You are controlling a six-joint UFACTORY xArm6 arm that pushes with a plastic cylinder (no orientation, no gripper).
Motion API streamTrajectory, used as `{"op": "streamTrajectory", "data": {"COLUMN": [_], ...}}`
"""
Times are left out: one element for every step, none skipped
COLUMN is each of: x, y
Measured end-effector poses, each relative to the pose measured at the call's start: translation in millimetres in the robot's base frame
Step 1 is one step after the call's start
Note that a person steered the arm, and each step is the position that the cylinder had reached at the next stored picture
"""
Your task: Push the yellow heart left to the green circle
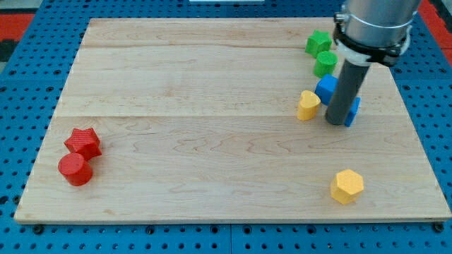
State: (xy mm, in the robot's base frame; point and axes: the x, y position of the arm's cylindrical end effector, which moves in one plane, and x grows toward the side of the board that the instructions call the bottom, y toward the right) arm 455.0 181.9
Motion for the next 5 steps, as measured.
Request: {"op": "streamTrajectory", "data": {"x": [-9, -29, -62, -85, -98], "y": [-9, -72, -138, -179, -197]}}
